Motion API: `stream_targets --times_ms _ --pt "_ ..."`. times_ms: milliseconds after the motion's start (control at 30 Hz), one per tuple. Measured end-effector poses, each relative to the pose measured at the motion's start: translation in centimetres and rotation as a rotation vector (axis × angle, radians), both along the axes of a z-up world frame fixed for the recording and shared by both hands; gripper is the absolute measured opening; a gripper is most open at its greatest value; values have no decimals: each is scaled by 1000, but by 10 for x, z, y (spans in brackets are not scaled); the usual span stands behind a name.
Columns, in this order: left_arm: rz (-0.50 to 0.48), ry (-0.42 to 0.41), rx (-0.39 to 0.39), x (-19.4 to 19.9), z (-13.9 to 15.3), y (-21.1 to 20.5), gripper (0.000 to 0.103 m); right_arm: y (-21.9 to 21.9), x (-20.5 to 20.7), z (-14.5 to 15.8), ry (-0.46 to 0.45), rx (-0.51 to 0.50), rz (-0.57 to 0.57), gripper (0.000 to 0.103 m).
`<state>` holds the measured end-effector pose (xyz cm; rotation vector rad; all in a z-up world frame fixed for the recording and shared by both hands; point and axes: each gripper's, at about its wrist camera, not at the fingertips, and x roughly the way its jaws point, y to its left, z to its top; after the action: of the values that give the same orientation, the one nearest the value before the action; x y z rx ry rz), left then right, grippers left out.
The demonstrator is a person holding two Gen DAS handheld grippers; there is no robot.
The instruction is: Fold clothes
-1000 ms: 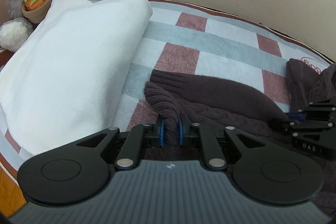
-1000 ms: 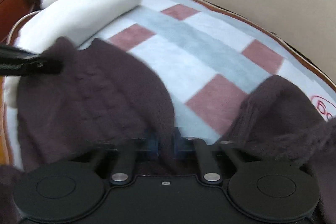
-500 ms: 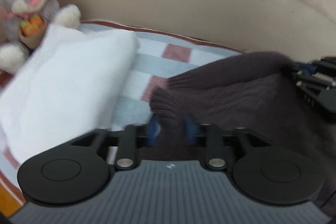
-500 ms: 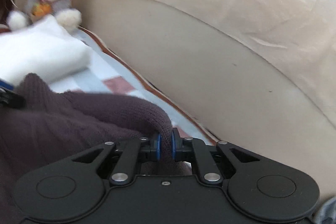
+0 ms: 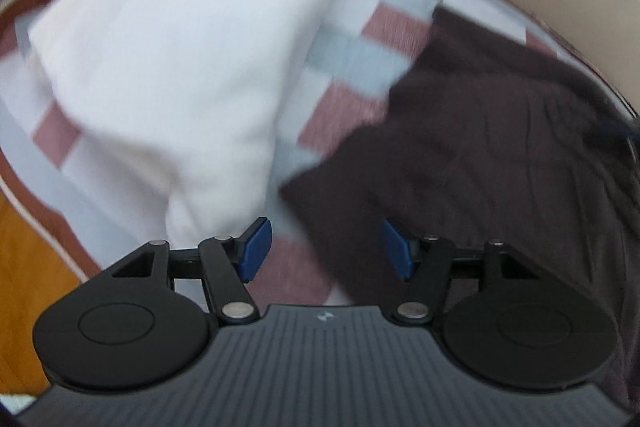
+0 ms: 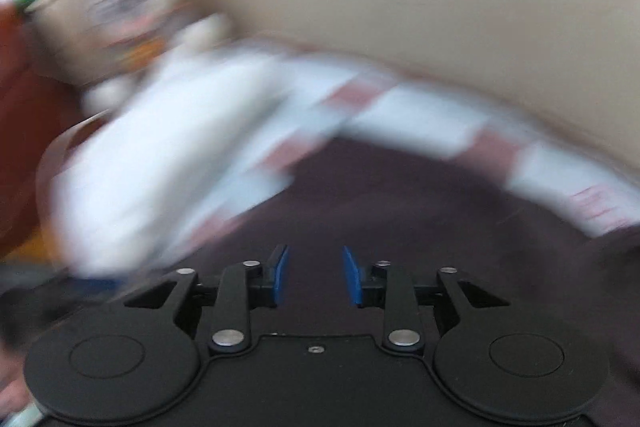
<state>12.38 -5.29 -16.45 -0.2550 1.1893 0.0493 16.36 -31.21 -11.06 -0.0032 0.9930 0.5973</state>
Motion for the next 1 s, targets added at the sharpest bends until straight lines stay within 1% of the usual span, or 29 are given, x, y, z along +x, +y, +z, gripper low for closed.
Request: stream_targets --times_ms 67,100,167,233,300,367,433,467,500,567,633,667,700,733,767,800,833,867,900,933,1000 --pt "9 40 -53 -5 -9 4 61 13 -23 -5 38 1 80 38" --pt "24 48 -97 -6 -14 8 63 20 -33 -9 47 -4 112 38" --pt "57 57 -193 -8 -24 16 64 35 -46 -17 29 -36 134 38" --pt "94 68 -256 -8 -31 21 65 45 -51 -24 42 -47 134 38" --pt "115 58 -271 -7 -30 23 68 58 -59 -26 34 -75 154 38" --pt "105 42 -262 -4 -30 20 68 71 -73 -24 1 -111 184 38" --pt "92 6 -258 -1 -30 18 65 82 -85 -25 -12 -129 198 39" --pt "82 -13 -253 -1 -30 17 42 88 -90 -26 -18 -142 202 39" --pt "61 -34 -240 -1 -28 15 6 93 -94 -28 -26 -165 200 39" --pt "20 -77 -222 -3 -21 12 7 102 -99 -34 -46 -208 198 39" --pt "-2 -136 -253 -8 -4 13 7 110 -103 -38 -73 -247 199 40" --pt "-12 -165 -269 -10 5 13 7 115 -106 -39 -101 -263 203 42" --pt "-23 -192 -289 -12 14 14 7 119 -110 -40 -136 -279 203 48" --pt "-30 -214 -324 -14 22 16 7 122 -114 -38 -184 -295 197 59" --pt "-33 -232 -362 -15 29 18 7 125 -118 -37 -233 -312 187 63" --pt "-40 -248 -397 -16 36 20 7 125 -120 -35 -284 -329 168 64" --pt "-47 -262 -423 -17 42 21 7 123 -121 -33 -324 -336 144 62" --pt "-52 -277 -439 -17 47 22 7 117 -118 -30 -344 -325 111 60" --pt "-58 -289 -452 -18 52 22 7 110 -116 -27 -363 -314 77 37" --pt "-72 -294 -455 -18 55 21 8 101 -111 -23 -364 -289 30 8" --pt "-71 -304 -468 -18 57 18 12 68 -92 -11 -291 -170 -125 7"
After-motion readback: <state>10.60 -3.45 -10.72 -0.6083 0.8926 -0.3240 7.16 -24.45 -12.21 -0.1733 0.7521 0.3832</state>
